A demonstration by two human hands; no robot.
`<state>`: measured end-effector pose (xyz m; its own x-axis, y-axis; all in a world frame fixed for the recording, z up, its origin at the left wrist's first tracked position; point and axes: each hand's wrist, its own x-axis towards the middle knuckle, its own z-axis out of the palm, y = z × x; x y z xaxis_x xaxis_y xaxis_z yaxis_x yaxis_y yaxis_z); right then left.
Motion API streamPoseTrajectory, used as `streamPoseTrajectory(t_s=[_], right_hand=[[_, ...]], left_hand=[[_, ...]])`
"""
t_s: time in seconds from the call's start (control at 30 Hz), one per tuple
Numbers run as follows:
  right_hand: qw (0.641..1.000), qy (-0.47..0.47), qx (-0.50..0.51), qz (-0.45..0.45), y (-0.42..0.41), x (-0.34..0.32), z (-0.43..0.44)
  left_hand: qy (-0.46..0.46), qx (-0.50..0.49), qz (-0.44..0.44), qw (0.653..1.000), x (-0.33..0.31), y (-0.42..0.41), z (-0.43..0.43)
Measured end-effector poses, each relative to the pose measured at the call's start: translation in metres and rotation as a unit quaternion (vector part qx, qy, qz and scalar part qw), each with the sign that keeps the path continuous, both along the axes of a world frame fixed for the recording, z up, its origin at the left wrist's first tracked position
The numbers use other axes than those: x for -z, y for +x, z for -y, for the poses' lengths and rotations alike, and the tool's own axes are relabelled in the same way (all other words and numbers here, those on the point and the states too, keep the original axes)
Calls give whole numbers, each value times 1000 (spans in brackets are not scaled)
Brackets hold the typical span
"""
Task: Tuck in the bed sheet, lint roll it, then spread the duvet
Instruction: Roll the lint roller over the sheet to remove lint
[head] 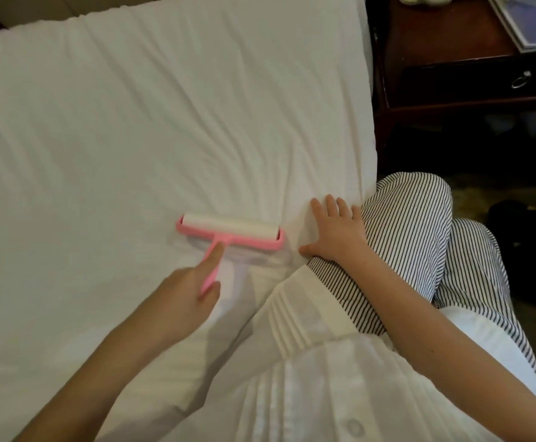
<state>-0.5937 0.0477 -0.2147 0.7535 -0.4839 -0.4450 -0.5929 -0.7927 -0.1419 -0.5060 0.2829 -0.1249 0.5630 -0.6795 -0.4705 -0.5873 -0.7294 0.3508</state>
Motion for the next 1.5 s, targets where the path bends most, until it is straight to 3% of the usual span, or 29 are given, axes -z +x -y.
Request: streamPoseTrajectory(t_s=[0.1, 0.3, 0.37, 0.43, 0.5, 0.57, 0.67, 0.73, 0.8, 0.93, 1.13, 1.3, 1.43, 1.5], right_hand=[[1000, 6, -1, 8, -1, 1, 1], [1000, 12, 0, 15, 0, 3, 2], [998, 18, 18, 57, 2, 3, 3], [979, 65, 88, 172, 5, 1, 12], [933, 118, 195, 278, 9, -2, 31], [918, 97, 254, 290, 11, 0, 53], [919, 60, 308, 237, 16, 12, 81], [909, 86, 349, 211, 19, 18, 96], [912, 109, 351, 182, 18, 21, 108], [918, 79, 341, 187, 15, 25, 120], [888, 125, 393, 203, 19, 30, 129], [850, 164, 431, 254, 20, 40, 139], [835, 139, 457, 271, 22, 40, 142], [810, 129, 494, 289, 22, 41, 142]], left_hand=[[-28, -9, -2, 1000, 6, 5, 9], [-92, -11, 65, 994, 28, 65, 111], [-101, -17, 60, 993, 28, 71, 122], [-123, -53, 54, 989, 24, 64, 109], [-170, -94, 33, 980, 22, 44, 79], [-226, -103, 15, 969, 20, 18, 53], [-286, -74, -10, 955, 33, -3, 41], [-227, -42, 8, 973, 43, -7, 51], [-121, -4, 84, 989, 50, -8, 71], [-32, 18, 196, 980, 57, 11, 134], [-106, 0, 105, 989, 67, 44, 198], [-119, 19, 60, 991, 62, 26, 146], [-117, 33, 40, 992, 57, 2, 97], [-117, 38, 57, 991, 56, 2, 102]])
